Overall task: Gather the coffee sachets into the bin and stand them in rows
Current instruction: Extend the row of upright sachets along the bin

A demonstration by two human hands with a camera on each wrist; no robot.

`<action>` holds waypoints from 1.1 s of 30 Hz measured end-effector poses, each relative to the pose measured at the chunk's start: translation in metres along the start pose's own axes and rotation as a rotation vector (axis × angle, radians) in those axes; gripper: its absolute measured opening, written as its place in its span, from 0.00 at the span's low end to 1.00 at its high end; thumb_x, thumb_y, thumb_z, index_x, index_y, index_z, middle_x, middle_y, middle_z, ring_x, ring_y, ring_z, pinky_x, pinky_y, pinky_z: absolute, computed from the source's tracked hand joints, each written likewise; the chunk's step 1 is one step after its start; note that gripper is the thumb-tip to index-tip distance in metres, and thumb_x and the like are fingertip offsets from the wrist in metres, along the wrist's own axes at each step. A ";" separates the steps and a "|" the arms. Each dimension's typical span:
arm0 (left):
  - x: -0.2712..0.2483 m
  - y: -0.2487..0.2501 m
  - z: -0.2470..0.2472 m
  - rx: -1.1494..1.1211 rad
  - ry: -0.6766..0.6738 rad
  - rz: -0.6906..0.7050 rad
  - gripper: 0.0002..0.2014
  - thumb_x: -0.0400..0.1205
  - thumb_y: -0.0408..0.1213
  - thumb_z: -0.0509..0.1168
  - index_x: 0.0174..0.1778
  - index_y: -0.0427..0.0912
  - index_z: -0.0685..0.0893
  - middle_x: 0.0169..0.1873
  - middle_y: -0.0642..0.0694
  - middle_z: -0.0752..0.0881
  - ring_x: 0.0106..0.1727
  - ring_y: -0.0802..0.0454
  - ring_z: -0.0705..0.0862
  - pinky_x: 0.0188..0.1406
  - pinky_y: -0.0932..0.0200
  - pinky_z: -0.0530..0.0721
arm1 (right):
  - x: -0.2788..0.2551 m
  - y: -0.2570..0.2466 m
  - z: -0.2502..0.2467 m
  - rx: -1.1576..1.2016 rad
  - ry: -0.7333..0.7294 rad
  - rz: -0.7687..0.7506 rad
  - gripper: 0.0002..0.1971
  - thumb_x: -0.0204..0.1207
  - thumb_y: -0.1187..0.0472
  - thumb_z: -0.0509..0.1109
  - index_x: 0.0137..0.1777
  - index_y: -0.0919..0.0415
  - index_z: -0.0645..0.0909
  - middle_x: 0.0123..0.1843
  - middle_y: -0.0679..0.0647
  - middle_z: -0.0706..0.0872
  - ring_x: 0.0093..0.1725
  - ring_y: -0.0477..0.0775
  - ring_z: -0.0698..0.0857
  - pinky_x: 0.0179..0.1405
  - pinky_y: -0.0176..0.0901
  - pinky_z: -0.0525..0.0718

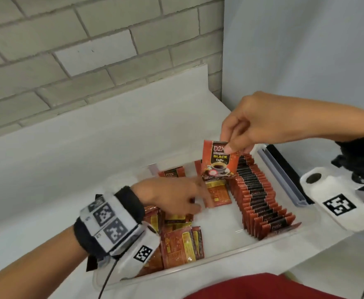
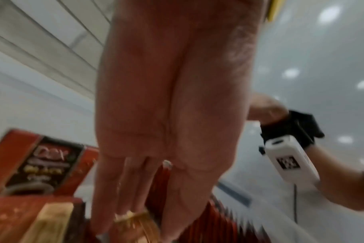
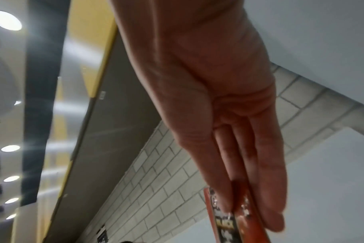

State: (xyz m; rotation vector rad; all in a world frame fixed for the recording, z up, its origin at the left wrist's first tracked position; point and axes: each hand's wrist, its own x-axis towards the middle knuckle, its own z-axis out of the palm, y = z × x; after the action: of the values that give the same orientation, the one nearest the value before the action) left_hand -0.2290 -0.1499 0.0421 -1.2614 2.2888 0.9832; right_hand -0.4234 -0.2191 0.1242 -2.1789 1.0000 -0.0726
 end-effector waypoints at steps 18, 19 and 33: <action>0.012 0.003 -0.013 0.303 -0.085 -0.111 0.34 0.85 0.30 0.56 0.85 0.51 0.51 0.82 0.49 0.52 0.78 0.47 0.59 0.74 0.52 0.68 | 0.003 -0.003 0.020 -0.349 -0.132 -0.011 0.03 0.72 0.54 0.78 0.44 0.48 0.88 0.34 0.41 0.86 0.38 0.42 0.87 0.37 0.32 0.81; 0.010 0.000 -0.017 0.283 -0.054 -0.120 0.33 0.84 0.30 0.56 0.85 0.50 0.53 0.81 0.49 0.53 0.78 0.48 0.58 0.74 0.52 0.69 | 0.008 -0.002 0.023 -0.384 -0.117 -0.017 0.03 0.72 0.55 0.78 0.44 0.49 0.88 0.35 0.39 0.83 0.41 0.43 0.85 0.35 0.32 0.78; -0.006 -0.021 -0.017 -0.239 0.420 -0.109 0.23 0.83 0.25 0.58 0.73 0.47 0.75 0.67 0.50 0.74 0.67 0.56 0.77 0.66 0.60 0.77 | 0.058 0.010 0.060 -0.797 -0.060 -0.125 0.06 0.76 0.68 0.69 0.47 0.58 0.78 0.44 0.52 0.68 0.42 0.54 0.70 0.33 0.42 0.65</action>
State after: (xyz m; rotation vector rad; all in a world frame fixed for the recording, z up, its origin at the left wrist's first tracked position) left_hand -0.2079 -0.1657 0.0493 -1.8209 2.4195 1.0592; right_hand -0.3688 -0.2270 0.0599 -2.9354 0.9528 0.3962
